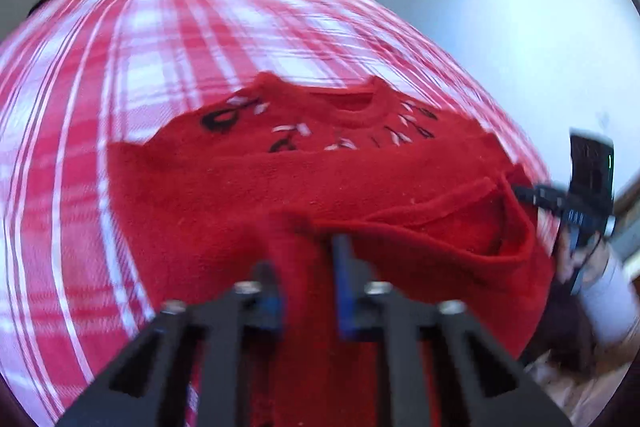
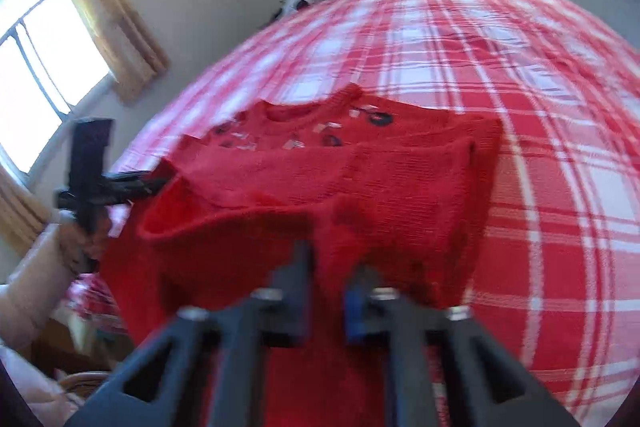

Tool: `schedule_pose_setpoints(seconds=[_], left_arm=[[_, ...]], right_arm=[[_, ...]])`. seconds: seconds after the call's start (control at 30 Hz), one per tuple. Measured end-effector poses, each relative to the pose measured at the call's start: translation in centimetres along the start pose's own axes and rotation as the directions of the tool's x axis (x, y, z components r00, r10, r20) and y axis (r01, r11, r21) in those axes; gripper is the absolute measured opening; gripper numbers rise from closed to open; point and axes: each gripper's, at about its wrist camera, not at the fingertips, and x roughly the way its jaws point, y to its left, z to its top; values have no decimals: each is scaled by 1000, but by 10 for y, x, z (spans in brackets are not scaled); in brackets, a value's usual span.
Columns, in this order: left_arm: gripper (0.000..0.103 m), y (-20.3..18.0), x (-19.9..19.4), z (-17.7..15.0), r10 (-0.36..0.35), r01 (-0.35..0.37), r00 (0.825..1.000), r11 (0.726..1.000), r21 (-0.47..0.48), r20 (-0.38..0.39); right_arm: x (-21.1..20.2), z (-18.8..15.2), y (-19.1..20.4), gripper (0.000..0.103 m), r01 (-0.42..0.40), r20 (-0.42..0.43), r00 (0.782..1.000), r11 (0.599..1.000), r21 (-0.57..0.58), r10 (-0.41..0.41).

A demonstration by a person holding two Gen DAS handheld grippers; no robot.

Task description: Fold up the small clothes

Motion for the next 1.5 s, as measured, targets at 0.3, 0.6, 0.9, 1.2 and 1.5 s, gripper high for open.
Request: schedule_pose_setpoints(seconds=[0.3, 0.6, 0.9, 1.2, 1.5], left_arm=[[7, 27, -34, -20, 18, 3, 994, 983, -184, 110], [13, 19, -20, -11, 35, -21, 996, 984, -179, 79], [33, 18, -16, -8, -7, 30, 994, 977, -213, 111], [9, 6, -12, -9, 75, -62, 994, 986, -154, 82], [7, -11, -54, -21, 55, -17, 973, 986, -166, 226]], right_arm=[[-39, -10, -38, 6, 80, 124, 986, 973, 216, -109], [-34, -17, -47, 7, -67, 165, 986, 962, 265, 23], [-32, -18, -27, 61, -100, 167, 984, 973, 207, 66], [-19, -9, -24, 6, 68, 105, 990, 979, 191, -90], [-56, -11, 40, 6, 270, 222, 942, 961, -62, -250]])
